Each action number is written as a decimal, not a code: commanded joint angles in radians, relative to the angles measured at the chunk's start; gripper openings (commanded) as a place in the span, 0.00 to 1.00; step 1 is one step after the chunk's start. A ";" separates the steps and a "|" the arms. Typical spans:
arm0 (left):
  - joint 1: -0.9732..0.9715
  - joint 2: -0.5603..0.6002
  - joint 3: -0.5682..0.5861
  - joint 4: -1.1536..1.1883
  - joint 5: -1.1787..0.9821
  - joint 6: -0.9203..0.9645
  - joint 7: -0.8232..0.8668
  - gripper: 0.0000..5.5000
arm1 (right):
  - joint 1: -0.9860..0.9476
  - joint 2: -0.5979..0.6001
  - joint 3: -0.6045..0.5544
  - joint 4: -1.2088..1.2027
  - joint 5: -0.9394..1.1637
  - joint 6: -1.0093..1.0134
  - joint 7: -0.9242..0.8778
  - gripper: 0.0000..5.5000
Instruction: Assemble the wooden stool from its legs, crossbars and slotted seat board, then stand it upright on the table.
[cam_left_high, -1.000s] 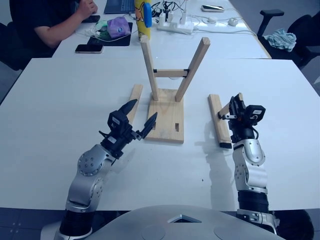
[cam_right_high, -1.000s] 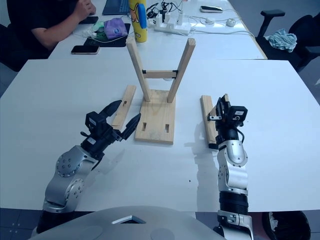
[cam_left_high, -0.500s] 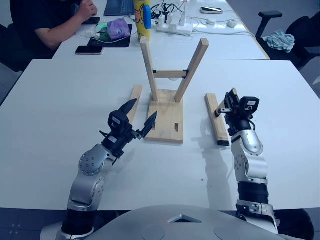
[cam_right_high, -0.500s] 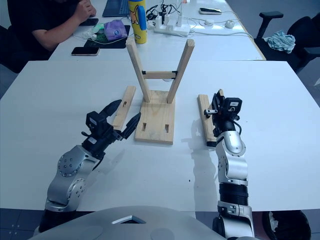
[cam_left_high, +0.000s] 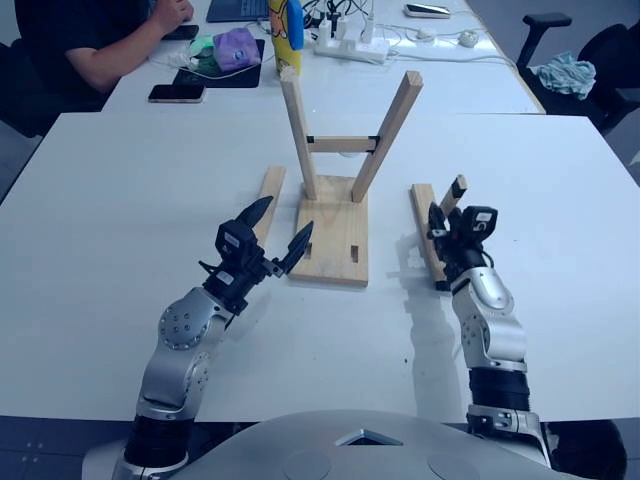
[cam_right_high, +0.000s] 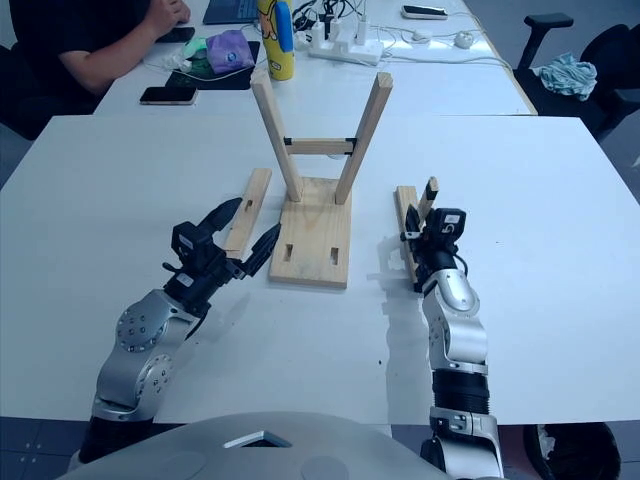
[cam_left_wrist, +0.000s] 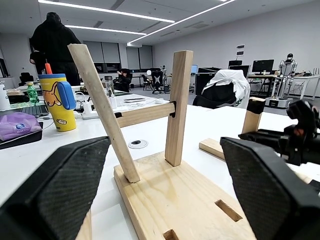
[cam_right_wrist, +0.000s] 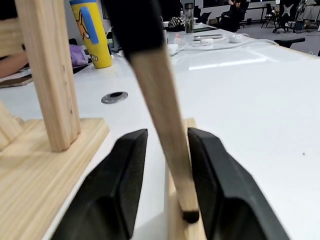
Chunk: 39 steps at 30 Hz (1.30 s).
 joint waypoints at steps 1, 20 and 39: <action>0.009 -0.014 -0.003 0.012 0.020 -0.018 0.019 0.74 | -0.065 -0.045 -0.024 -0.091 0.022 0.059 0.007 0.29; 0.020 -0.091 -0.041 0.069 0.090 -0.095 0.089 0.74 | -0.494 -0.153 -0.108 -0.129 0.105 0.277 -0.042 0.00; -0.008 -0.073 -0.027 0.073 0.066 -0.077 0.059 0.74 | -0.310 -0.124 -0.023 -0.059 0.074 0.425 -0.039 0.00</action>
